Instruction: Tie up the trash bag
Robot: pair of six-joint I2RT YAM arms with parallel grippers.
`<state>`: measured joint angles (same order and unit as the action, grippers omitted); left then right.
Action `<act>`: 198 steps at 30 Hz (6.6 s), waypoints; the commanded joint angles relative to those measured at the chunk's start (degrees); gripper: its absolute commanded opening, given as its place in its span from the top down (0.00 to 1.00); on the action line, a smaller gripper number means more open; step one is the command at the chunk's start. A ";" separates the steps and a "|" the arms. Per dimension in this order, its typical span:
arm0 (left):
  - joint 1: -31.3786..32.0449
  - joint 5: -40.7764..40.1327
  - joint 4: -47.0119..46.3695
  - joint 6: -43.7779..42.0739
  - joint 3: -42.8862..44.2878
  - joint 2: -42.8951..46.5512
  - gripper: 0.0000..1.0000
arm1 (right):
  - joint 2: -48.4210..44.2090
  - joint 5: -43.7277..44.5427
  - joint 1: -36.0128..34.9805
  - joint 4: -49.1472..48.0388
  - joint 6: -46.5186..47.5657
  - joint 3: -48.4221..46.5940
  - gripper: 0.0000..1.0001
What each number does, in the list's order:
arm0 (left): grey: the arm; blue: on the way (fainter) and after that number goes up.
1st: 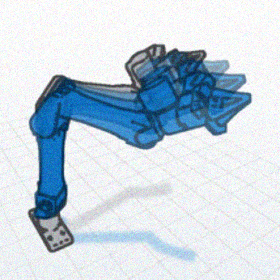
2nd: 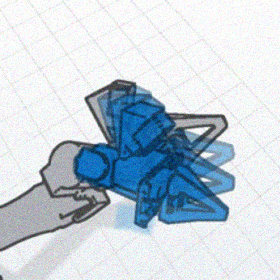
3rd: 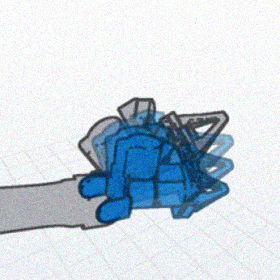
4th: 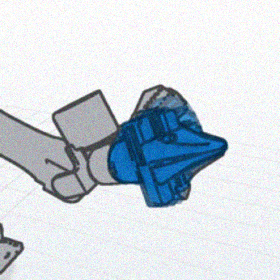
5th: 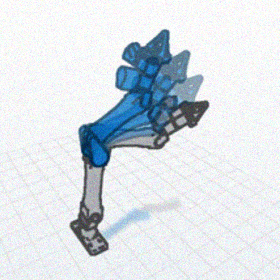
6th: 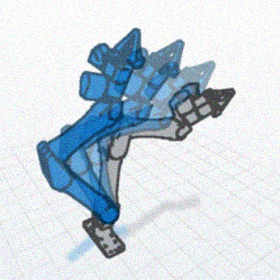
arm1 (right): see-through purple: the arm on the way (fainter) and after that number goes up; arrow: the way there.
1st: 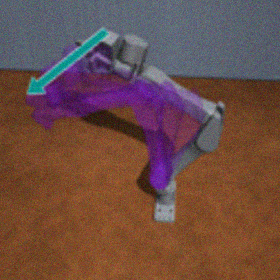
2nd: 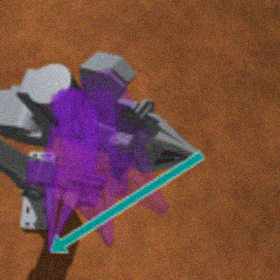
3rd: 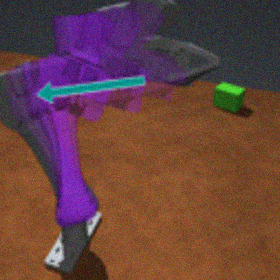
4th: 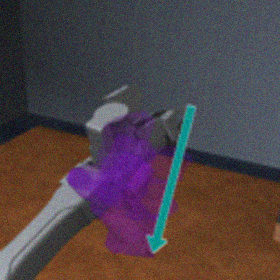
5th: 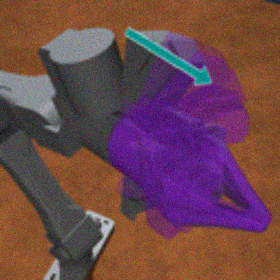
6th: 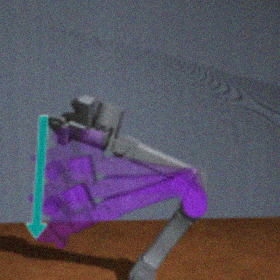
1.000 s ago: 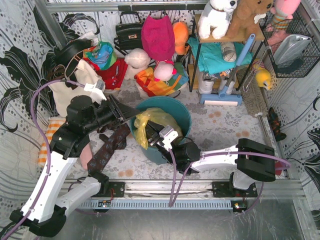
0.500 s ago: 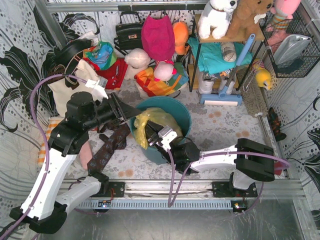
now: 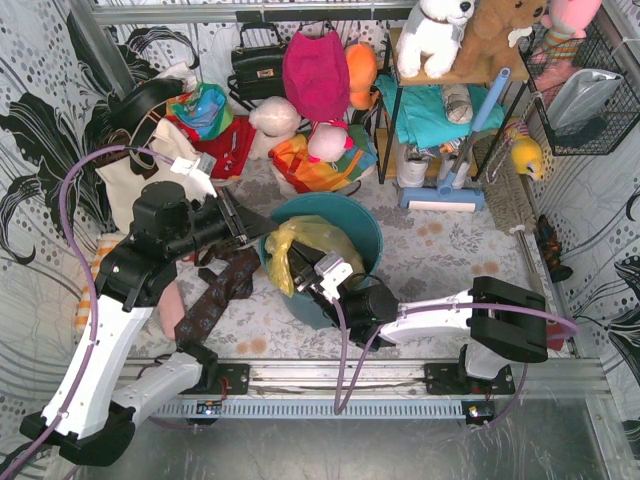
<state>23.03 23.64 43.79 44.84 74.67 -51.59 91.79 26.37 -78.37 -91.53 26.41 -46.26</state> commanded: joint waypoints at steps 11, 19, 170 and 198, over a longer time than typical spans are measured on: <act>0.08 2.22 -1.61 -2.99 1.62 -0.02 1.00 | 0.59 0.73 -0.03 -4.10 0.66 -1.87 0.83; 0.08 -0.26 -2.82 -2.17 0.49 0.95 1.00 | -2.67 0.72 -0.03 -2.90 -1.88 0.29 0.71; 0.07 1.98 -5.75 -8.10 0.25 -2.59 0.50 | -7.44 24.87 -3.90 164.58 -82.39 -60.44 1.00; 0.04 3.97 3.61 -12.15 5.78 -3.21 0.53 | -7.76 24.00 -3.46 161.28 -80.39 -58.59 1.00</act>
<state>23.14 30.48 42.35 37.17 77.32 -54.37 84.79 49.52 -82.19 70.37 -55.09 -105.51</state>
